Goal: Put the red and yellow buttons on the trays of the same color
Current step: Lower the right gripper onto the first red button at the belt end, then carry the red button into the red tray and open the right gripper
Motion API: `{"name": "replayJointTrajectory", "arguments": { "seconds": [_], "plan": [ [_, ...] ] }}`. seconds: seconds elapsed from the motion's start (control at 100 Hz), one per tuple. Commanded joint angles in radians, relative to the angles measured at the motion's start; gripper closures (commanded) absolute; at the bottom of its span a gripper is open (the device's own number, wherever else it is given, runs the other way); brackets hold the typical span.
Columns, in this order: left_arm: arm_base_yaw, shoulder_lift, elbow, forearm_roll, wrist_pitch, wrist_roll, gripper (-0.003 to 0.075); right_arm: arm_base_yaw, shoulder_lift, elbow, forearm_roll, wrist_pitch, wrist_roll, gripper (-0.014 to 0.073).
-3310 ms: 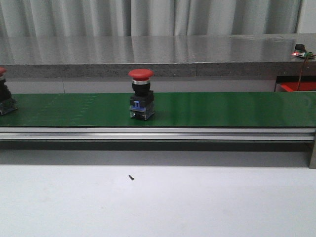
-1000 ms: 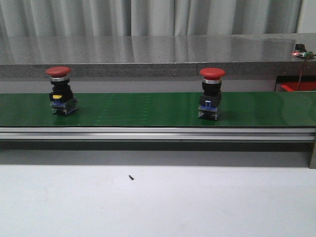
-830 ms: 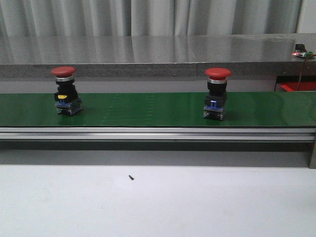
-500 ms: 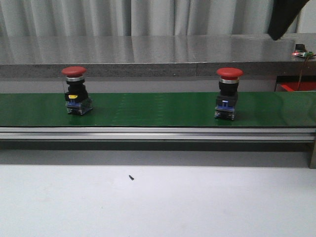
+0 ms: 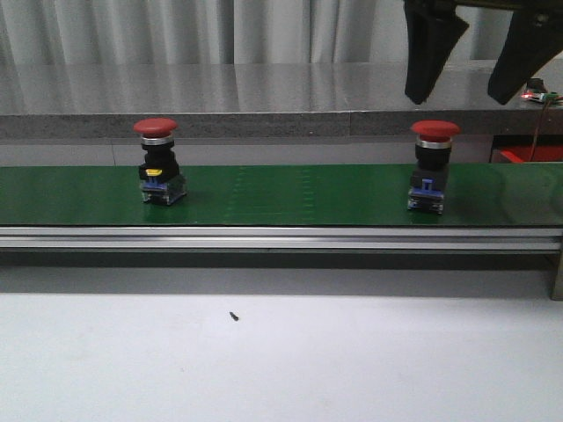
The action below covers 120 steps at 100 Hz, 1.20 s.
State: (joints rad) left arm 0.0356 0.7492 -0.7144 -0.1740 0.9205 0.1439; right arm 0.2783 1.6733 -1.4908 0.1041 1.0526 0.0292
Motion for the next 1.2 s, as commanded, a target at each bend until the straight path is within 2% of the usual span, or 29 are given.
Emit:
{"name": "replayJointTrajectory", "arguments": {
  "seconds": [0.0, 0.18, 0.27, 0.36, 0.53, 0.61, 0.87, 1.19],
  "plan": [
    [-0.006, -0.004, -0.026, -0.016, -0.048, 0.000, 0.0739, 0.002, -0.018, -0.033, 0.009, -0.019, 0.000, -0.0033],
    [-0.006, -0.004, -0.026, -0.016, -0.048, 0.000, 0.0739, 0.002, 0.032, -0.033, 0.009, -0.035, 0.000, -0.0033],
    [-0.006, -0.004, -0.026, -0.016, -0.048, 0.000, 0.0740, 0.002, 0.062, -0.033, 0.008, -0.038, 0.000, -0.0006],
    [-0.006, -0.004, -0.026, -0.016, -0.048, 0.000, 0.0740, 0.001, 0.082, -0.033, -0.006, -0.050, 0.007, 0.0074],
    [-0.006, -0.004, -0.026, -0.016, -0.048, 0.000, 0.0739, -0.004, 0.090, -0.033, -0.046, -0.052, 0.045, 0.0309],
    [-0.006, -0.004, -0.026, -0.016, -0.048, 0.000, 0.0740, -0.004, 0.090, -0.033, -0.046, -0.051, 0.045, 0.0372],
    [-0.006, -0.004, -0.026, -0.016, -0.048, 0.000, 0.0740, -0.038, 0.014, -0.051, -0.059, -0.053, 0.043, 0.0377],
    [-0.006, -0.004, -0.026, -0.016, -0.048, 0.000, 0.0740, -0.244, -0.088, -0.112, -0.129, 0.001, 0.036, 0.0377]
  ]
}}
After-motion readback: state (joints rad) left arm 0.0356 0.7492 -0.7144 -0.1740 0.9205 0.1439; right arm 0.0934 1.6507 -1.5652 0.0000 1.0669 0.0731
